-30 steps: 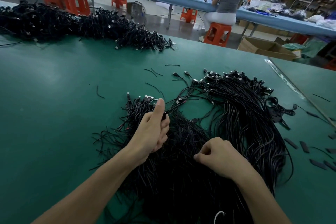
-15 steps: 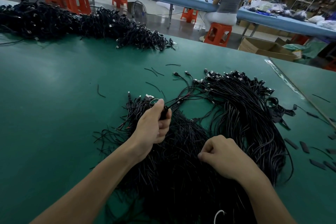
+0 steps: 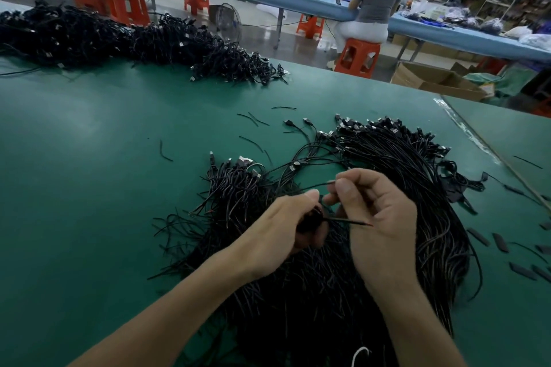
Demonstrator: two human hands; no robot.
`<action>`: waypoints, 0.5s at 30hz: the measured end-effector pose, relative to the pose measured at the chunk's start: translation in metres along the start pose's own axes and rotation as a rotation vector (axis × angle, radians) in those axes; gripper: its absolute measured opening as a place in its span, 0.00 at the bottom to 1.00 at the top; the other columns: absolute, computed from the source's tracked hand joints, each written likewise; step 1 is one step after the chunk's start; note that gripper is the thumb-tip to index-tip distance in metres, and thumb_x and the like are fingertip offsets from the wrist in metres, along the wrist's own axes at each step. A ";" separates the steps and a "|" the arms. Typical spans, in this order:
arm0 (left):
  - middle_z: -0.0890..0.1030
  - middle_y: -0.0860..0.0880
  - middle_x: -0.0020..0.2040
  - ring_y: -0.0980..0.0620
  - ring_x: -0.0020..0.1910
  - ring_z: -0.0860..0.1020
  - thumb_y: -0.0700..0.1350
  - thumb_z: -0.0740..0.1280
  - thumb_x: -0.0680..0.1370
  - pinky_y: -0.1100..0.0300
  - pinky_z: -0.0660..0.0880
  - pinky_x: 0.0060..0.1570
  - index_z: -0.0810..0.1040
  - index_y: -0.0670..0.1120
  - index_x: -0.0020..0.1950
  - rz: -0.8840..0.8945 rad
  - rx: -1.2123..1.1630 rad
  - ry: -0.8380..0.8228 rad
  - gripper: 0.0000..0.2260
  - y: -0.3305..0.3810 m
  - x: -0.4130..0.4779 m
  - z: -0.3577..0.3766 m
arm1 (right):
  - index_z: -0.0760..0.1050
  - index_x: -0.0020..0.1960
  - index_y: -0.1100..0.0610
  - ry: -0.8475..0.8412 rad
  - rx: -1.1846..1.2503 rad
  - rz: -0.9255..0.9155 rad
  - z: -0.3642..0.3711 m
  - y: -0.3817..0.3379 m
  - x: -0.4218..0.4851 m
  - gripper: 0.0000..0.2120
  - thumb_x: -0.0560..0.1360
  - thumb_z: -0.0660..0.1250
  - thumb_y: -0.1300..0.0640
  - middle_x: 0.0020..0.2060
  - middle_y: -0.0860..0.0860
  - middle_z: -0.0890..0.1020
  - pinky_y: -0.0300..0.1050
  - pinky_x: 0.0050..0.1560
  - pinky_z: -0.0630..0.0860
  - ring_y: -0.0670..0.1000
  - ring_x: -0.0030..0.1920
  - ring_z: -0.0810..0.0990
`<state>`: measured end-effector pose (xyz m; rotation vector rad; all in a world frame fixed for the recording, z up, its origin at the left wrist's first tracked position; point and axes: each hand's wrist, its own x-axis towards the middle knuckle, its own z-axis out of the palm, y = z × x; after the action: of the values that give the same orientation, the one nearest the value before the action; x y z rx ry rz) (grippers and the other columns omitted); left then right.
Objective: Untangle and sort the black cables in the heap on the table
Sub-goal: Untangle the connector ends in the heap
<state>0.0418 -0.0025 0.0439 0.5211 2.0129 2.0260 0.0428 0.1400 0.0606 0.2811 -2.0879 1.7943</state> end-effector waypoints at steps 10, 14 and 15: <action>0.65 0.55 0.24 0.59 0.21 0.61 0.51 0.51 0.82 0.67 0.60 0.23 0.78 0.51 0.59 0.214 -0.127 0.255 0.17 0.001 -0.002 -0.003 | 0.79 0.46 0.48 -0.152 -0.096 -0.096 0.008 -0.012 -0.016 0.09 0.79 0.66 0.62 0.39 0.45 0.82 0.39 0.36 0.75 0.50 0.36 0.78; 0.65 0.55 0.23 0.59 0.21 0.60 0.52 0.48 0.83 0.67 0.59 0.23 0.79 0.45 0.59 0.249 -0.152 0.307 0.21 0.004 -0.002 -0.002 | 0.80 0.46 0.50 -0.169 -0.090 -0.030 0.009 -0.013 -0.017 0.09 0.79 0.67 0.63 0.38 0.44 0.84 0.33 0.40 0.76 0.44 0.39 0.81; 0.66 0.55 0.23 0.61 0.21 0.62 0.51 0.48 0.84 0.68 0.61 0.24 0.79 0.44 0.58 0.251 -0.147 0.314 0.22 0.003 -0.002 -0.001 | 0.81 0.46 0.50 -0.167 -0.084 0.001 0.009 -0.013 -0.016 0.09 0.78 0.67 0.62 0.38 0.44 0.84 0.33 0.40 0.76 0.44 0.39 0.82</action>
<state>0.0437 -0.0047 0.0472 0.4695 2.0265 2.5234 0.0611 0.1274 0.0644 0.4198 -2.2709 1.7317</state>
